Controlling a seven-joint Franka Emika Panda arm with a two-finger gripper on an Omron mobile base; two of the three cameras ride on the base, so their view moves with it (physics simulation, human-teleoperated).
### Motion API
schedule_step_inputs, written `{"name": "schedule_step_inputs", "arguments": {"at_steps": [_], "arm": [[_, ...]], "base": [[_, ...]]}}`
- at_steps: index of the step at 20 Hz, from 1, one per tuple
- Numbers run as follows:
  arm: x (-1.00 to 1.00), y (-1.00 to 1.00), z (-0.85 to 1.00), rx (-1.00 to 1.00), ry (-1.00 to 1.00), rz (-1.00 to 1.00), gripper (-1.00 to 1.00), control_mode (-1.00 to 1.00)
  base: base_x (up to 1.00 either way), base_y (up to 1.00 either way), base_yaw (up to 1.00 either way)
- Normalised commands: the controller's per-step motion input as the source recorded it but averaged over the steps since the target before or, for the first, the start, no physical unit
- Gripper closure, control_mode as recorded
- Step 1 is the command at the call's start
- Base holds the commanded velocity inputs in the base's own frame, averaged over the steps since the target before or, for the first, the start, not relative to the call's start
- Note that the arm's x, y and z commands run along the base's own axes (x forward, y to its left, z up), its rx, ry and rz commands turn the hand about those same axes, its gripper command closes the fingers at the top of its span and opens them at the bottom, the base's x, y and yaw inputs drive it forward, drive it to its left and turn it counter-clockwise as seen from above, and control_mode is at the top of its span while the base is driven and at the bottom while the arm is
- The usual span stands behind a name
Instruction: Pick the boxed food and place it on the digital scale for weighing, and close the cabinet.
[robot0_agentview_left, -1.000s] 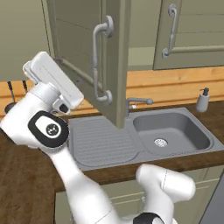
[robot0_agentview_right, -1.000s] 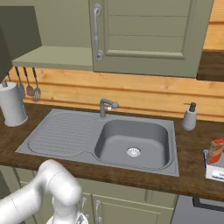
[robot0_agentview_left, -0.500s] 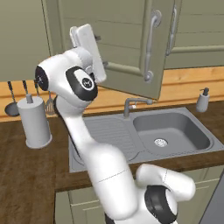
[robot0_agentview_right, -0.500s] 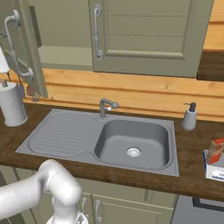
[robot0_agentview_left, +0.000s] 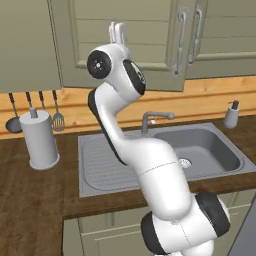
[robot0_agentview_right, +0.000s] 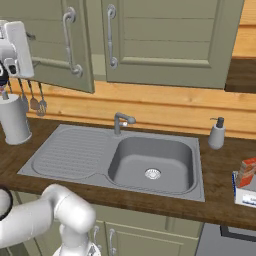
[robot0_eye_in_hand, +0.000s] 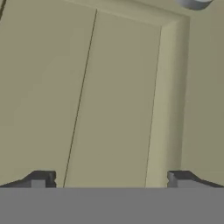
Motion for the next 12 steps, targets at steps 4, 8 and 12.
{"name": "schedule_step_inputs", "arguments": {"at_steps": [4, 8, 12], "arm": [[1.00, -1.00, -0.59, 0.21, 0.00, 0.38, -1.00, -1.00], [1.00, -1.00, -0.13, 0.26, 0.00, 0.35, -1.00, -1.00], [1.00, -0.93, 0.00, 0.24, 0.03, 0.30, -1.00, -1.00]], "base": [[0.00, 0.00, 0.00], [0.00, 0.00, 0.00], [0.00, 0.00, 0.00]]}}
